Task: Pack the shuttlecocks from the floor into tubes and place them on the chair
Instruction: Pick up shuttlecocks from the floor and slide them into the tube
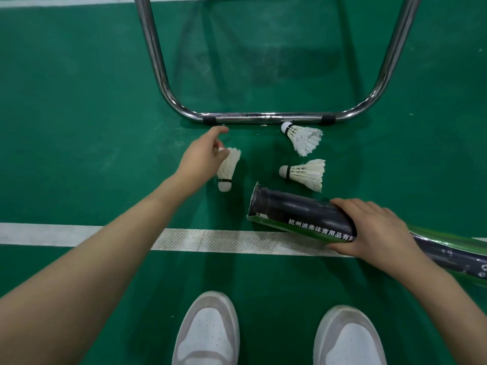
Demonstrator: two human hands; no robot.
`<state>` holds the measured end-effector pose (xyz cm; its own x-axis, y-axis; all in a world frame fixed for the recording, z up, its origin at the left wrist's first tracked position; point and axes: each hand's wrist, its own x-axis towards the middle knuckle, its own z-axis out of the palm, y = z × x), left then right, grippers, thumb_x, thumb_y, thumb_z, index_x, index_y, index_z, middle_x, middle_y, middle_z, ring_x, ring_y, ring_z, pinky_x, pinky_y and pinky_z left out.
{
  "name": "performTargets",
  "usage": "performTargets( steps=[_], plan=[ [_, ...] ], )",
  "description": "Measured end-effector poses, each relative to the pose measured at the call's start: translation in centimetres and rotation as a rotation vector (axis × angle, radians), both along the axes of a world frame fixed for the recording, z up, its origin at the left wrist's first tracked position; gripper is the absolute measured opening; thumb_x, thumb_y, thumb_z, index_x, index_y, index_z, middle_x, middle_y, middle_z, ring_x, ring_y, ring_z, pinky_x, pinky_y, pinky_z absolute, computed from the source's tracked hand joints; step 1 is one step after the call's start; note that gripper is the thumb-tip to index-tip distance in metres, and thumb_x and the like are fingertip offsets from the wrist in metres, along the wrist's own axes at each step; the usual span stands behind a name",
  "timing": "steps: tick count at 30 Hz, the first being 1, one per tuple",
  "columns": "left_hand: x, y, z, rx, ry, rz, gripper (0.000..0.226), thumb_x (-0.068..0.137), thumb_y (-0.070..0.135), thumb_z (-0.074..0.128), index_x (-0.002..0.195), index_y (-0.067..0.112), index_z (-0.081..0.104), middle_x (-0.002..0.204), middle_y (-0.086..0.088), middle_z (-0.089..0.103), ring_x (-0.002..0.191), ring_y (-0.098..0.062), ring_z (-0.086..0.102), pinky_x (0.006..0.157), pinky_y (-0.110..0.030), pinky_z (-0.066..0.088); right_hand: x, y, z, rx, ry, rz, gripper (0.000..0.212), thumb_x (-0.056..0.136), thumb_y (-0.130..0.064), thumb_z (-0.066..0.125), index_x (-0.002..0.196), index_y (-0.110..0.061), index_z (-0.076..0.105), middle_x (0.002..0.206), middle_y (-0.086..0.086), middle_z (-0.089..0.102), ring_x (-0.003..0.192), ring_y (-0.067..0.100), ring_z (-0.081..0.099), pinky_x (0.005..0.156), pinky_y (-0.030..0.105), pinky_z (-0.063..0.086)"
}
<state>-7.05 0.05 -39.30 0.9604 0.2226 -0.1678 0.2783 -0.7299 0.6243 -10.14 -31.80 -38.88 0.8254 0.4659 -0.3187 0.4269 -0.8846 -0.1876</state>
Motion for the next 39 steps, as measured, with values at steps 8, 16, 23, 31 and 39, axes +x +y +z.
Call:
performTargets(
  steps=[8, 16, 23, 31, 39],
  plan=[
    [-3.9, -1.3, -1.1, -0.304, -0.077, 0.198, 0.037, 0.091, 0.012, 0.061, 0.127, 0.018, 0.053, 0.076, 0.004, 0.06, 0.072, -0.006, 0.053, 0.077, -0.024, 0.044, -0.1, 0.1, 0.0, 0.004, -0.017, -0.013, 0.084, 0.058, -0.058, 0.074, 0.13, -0.027, 0.045, 0.117, -0.008, 0.057, 0.104, 0.02, 0.053, 0.084, 0.035, 0.039],
    [-8.0, -2.9, -1.7, -0.607, -0.082, 0.416, 0.025, 0.095, 0.011, 0.054, 0.117, 0.023, 0.056, 0.078, 0.0, 0.059, 0.072, -0.01, 0.052, 0.073, -0.022, 0.042, -0.3, 0.1, -0.2, 0.004, -0.057, -0.008, 0.083, 0.055, -0.056, 0.077, 0.128, -0.025, 0.049, 0.113, -0.006, 0.06, 0.099, 0.021, 0.055, 0.078, 0.033, 0.039],
    [-9.4, -6.4, -0.8, -0.799, 0.019, 0.276, 0.032, 0.095, 0.007, 0.053, 0.121, 0.026, 0.049, 0.077, 0.004, 0.063, 0.072, -0.001, 0.058, 0.076, -0.016, 0.047, -0.6, 0.0, -0.4, 0.017, -0.094, 0.0, 0.082, 0.052, -0.051, 0.081, 0.123, -0.023, 0.053, 0.108, -0.005, 0.062, 0.093, 0.023, 0.057, 0.074, 0.034, 0.039],
    [-9.4, -7.2, -0.7, -0.753, 0.064, 0.185, 0.064, 0.081, 0.01, 0.072, 0.132, 0.026, 0.037, 0.077, -0.002, 0.061, 0.065, -0.003, 0.052, 0.072, -0.014, 0.044, -0.8, 0.0, -0.7, 0.032, -0.126, 0.019, 0.081, 0.049, -0.049, 0.083, 0.119, -0.021, 0.055, 0.104, -0.002, 0.063, 0.09, 0.026, 0.058, 0.072, 0.036, 0.043],
    [-8.6, -7.3, -1.2, -0.79, 0.114, 0.184, 0.074, 0.08, 0.005, 0.073, 0.138, 0.03, 0.035, 0.096, -0.038, 0.06, 0.082, -0.027, 0.055, 0.094, -0.047, 0.046, -0.7, -0.1, -1.1, 0.024, -0.173, 0.021, 0.08, 0.047, -0.052, 0.082, 0.117, -0.021, 0.057, 0.102, -0.003, 0.064, 0.087, 0.025, 0.06, 0.068, 0.033, 0.042]
  ],
)
